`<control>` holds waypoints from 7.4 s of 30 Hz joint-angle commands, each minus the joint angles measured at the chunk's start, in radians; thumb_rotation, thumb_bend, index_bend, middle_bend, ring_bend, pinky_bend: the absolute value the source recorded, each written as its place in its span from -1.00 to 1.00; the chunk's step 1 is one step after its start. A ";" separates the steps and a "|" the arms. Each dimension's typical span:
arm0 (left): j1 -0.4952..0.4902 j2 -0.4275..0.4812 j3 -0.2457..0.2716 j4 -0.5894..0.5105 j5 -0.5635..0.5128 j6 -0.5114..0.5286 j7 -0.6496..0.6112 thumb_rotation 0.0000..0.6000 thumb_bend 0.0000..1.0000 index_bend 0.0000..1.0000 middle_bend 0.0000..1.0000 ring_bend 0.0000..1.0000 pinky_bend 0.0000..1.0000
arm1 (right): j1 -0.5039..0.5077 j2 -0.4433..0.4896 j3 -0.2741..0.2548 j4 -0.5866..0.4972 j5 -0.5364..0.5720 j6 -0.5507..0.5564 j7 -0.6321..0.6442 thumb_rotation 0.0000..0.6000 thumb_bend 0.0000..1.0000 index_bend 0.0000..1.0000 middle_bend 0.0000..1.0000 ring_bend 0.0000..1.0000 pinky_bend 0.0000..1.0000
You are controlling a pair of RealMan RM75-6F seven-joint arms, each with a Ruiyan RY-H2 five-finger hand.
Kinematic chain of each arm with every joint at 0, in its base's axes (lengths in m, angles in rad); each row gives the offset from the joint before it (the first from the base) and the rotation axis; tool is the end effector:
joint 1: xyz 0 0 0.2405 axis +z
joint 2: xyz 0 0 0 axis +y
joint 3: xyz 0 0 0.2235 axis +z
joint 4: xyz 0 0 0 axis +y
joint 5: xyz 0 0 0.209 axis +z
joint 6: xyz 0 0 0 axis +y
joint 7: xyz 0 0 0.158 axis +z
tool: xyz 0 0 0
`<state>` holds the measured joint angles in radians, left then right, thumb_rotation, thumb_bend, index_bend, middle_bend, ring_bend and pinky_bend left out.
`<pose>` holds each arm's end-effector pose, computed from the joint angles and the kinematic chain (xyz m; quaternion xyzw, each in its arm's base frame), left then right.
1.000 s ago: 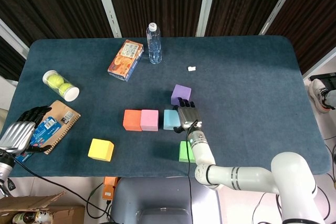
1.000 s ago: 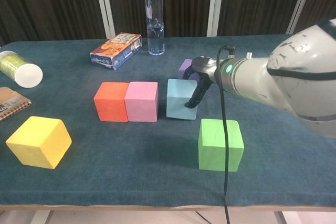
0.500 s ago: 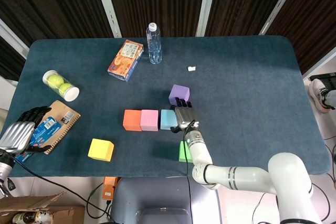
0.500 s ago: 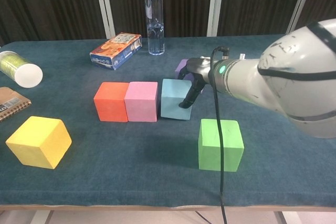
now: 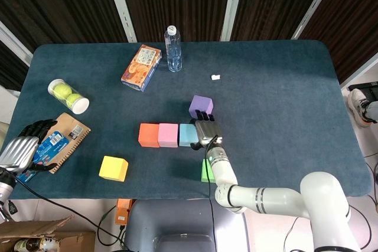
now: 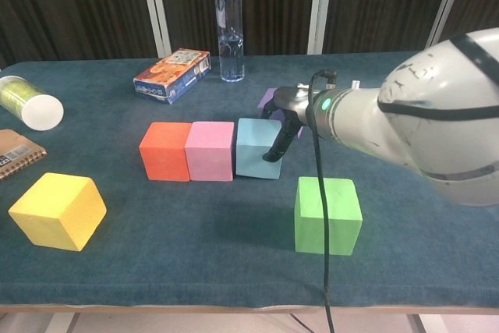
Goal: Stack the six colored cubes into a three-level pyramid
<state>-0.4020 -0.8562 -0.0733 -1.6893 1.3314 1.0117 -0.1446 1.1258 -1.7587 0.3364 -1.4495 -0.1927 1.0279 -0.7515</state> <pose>-0.2654 0.2773 0.1703 -0.6641 -0.4458 -0.3067 0.5160 -0.0419 -0.3536 -0.0767 0.6842 -0.5288 0.2642 0.4271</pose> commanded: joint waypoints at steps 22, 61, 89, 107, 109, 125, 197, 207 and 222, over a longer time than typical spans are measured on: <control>0.004 0.004 0.001 0.000 0.006 0.004 -0.008 1.00 -0.91 -0.81 -0.88 -1.00 -0.79 | -0.005 0.017 -0.002 -0.023 0.002 -0.019 -0.002 1.00 -0.58 -0.80 -1.00 -1.00 -1.00; 0.004 0.003 -0.003 -0.036 -0.030 0.010 0.057 1.00 -0.88 -0.81 -0.88 -1.00 -0.79 | -0.207 0.321 -0.205 -0.244 -0.335 -0.150 0.237 1.00 0.12 -0.51 -1.00 -1.00 -1.00; 0.002 0.008 -0.006 -0.039 -0.033 0.003 0.058 1.00 -0.88 -0.82 -0.88 -1.00 -0.79 | -0.091 0.238 -0.199 -0.194 -0.203 -0.199 0.277 1.00 0.12 -0.56 -1.00 -1.00 -1.00; 0.002 0.006 -0.005 -0.040 -0.028 0.003 0.056 1.00 -0.89 -0.82 -0.88 -1.00 -0.79 | -0.072 0.239 -0.214 -0.203 -0.192 -0.181 0.276 1.00 0.13 -0.57 -1.00 -1.00 -1.00; 0.002 0.006 -0.004 -0.040 -0.028 0.004 0.057 1.00 -0.88 -0.82 -0.88 -1.00 -0.79 | -0.075 0.249 -0.220 -0.209 -0.191 -0.180 0.276 1.00 0.13 -0.58 -1.00 -1.00 -1.00; 0.001 0.010 -0.010 -0.045 -0.036 0.007 0.059 1.00 -0.88 -0.82 -0.88 -1.00 -0.79 | -0.191 0.455 -0.185 -0.397 -0.402 -0.055 0.396 1.00 -0.36 -0.69 -1.00 -1.00 -1.00; -0.127 -0.390 0.000 0.096 -0.048 -0.157 0.072 1.00 -0.64 0.04 -0.88 -1.00 -0.86 | -0.380 0.792 -0.197 -0.432 -0.680 -0.303 0.751 1.00 -0.49 -0.75 -1.00 -1.00 -1.00; -0.160 -0.232 -0.079 -0.109 -0.111 -0.145 0.059 1.00 -0.62 0.06 -0.88 -1.00 -0.86 | -0.402 0.816 -0.183 -0.416 -0.714 -0.316 0.805 1.00 -0.49 -0.75 -1.00 -1.00 -1.00; -0.490 -0.304 -0.172 -0.012 -0.599 -0.338 0.260 1.00 -0.64 0.07 -0.88 -1.00 -0.86 | -0.395 0.832 -0.159 -0.369 -0.702 -0.361 0.859 1.00 -0.49 -0.75 -1.00 -1.00 -1.00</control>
<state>-0.8347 -1.1271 -0.2378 -1.7486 0.7972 0.7068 0.0728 0.7295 -0.9276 0.1757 -1.8224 -0.8972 0.6694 0.1049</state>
